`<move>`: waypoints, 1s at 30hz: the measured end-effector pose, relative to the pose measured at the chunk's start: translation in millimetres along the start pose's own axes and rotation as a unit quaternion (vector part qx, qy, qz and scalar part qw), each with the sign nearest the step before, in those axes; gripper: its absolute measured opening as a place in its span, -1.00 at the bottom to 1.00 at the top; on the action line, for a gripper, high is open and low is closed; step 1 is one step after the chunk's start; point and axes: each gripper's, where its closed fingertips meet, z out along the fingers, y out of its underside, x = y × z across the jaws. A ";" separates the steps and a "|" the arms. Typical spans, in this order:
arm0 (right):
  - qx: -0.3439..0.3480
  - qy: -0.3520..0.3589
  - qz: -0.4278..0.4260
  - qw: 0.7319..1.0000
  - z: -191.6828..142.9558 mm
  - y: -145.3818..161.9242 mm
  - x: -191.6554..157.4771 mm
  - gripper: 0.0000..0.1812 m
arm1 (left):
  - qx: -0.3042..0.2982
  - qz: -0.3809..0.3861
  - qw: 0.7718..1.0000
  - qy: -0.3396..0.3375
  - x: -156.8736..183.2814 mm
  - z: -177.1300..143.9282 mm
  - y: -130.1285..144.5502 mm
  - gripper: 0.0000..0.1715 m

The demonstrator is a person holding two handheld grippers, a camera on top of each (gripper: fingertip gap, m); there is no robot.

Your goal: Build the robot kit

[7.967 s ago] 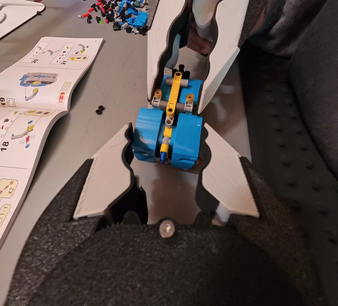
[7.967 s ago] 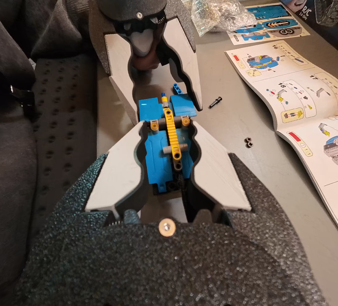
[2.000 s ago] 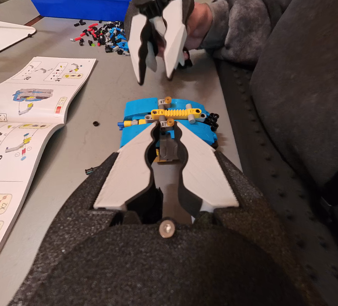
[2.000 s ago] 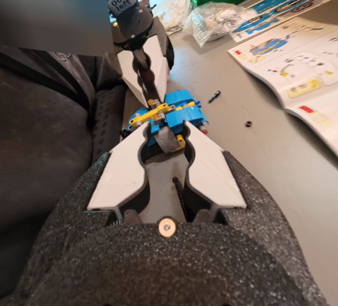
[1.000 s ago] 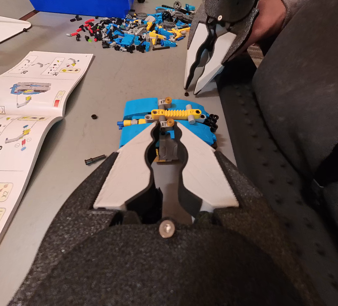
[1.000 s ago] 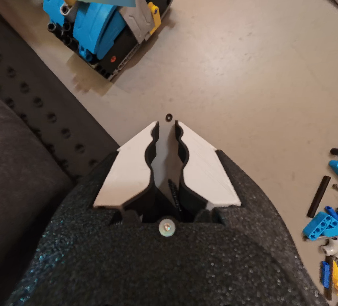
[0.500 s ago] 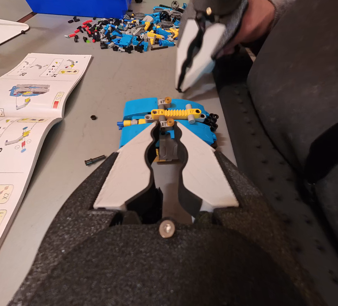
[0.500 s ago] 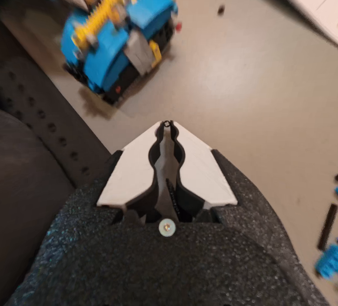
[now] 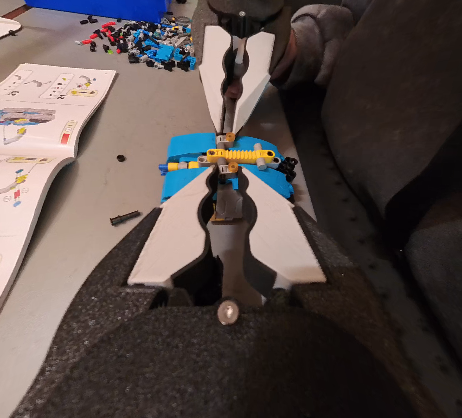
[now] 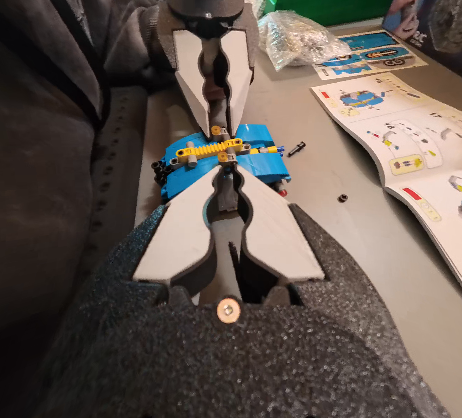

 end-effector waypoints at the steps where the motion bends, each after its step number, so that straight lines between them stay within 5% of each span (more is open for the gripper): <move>1: 0.002 -0.009 -0.006 1.000 -0.1 -0.2 0.3 -0.93 | 0.000 -0.001 1.000 0.001 -0.1 -0.3 0.0 -0.82; 10: 0.013 -0.070 -0.003 0.997 -0.3 -3.1 2.2 -0.93 | -0.001 -0.008 1.000 0.012 0.2 -0.1 0.3 -0.82; 30: -0.044 -0.060 -0.069 0.995 1.2 1.7 3.1 -0.94 | -0.007 -0.001 1.000 0.005 -0.1 1.4 -0.3 -0.83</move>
